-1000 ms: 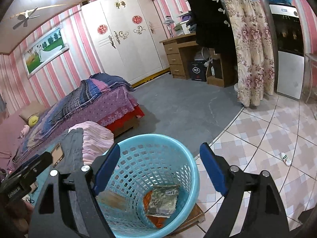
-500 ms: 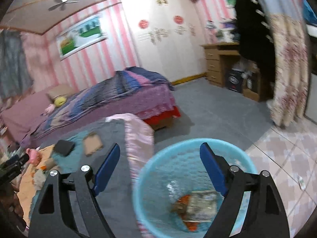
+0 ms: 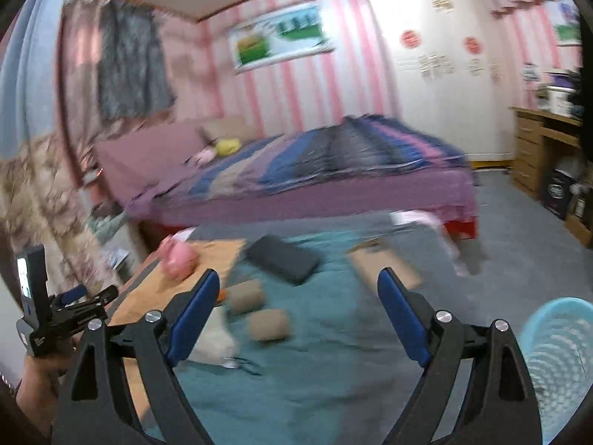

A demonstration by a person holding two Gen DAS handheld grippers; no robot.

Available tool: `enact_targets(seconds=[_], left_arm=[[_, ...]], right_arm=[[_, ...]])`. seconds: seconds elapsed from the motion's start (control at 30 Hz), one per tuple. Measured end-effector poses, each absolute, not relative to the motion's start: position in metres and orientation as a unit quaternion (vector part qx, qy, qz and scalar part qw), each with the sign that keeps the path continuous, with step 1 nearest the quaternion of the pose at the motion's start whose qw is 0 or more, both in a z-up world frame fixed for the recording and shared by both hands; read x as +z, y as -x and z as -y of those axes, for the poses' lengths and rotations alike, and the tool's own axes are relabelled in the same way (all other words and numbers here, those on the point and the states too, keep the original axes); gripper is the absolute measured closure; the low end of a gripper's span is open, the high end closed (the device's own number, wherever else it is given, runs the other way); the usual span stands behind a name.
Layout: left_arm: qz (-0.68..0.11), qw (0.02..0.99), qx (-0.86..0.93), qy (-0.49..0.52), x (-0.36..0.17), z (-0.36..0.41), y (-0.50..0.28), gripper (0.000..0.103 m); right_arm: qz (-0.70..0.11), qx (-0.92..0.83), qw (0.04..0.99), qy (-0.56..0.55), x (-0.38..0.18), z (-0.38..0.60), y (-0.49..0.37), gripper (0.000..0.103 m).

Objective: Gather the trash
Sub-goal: 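Bring both tools back to the bed toward the white cloth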

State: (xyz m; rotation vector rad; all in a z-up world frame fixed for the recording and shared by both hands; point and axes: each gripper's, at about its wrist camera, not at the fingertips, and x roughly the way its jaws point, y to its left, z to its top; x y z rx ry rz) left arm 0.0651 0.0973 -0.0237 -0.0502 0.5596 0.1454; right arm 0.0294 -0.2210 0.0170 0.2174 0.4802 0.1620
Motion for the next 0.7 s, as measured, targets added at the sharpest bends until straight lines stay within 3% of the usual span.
enact_targets(seconds=[0.13,0.43,0.5,0.6,0.67,0.7], left_arm=[[-0.314,0.946,0.047,0.062,-0.044,-0.111,-0.079,0.010],[-0.328,0.944,0.026,0.033,-0.055,-0.098,-0.089,0.010],[-0.329,0.944,0.022,0.027,-0.055,-0.094,-0.089,0.010],[-0.327,0.945,0.015,0.024,-0.054,-0.088,-0.088,0.010],[-0.324,0.946,0.008,0.022,-0.052,-0.081,-0.086,0.010],[-0.323,0.946,0.003,0.021,-0.051,-0.077,-0.085,0.010]], right_arm=[[-0.278,0.115,0.950,-0.079,-0.020,0.162,-0.061,0.016],[-0.373,0.131,0.918,-0.024,-0.082,0.095,-0.103,0.018],[-0.390,0.142,0.910,-0.006,-0.091,0.090,-0.107,0.023],[-0.410,0.155,0.899,0.003,-0.101,0.087,-0.112,0.044],[-0.407,0.166,0.898,-0.003,-0.097,0.091,-0.109,0.066],[-0.397,0.167,0.903,-0.003,-0.090,0.095,-0.104,0.068]])
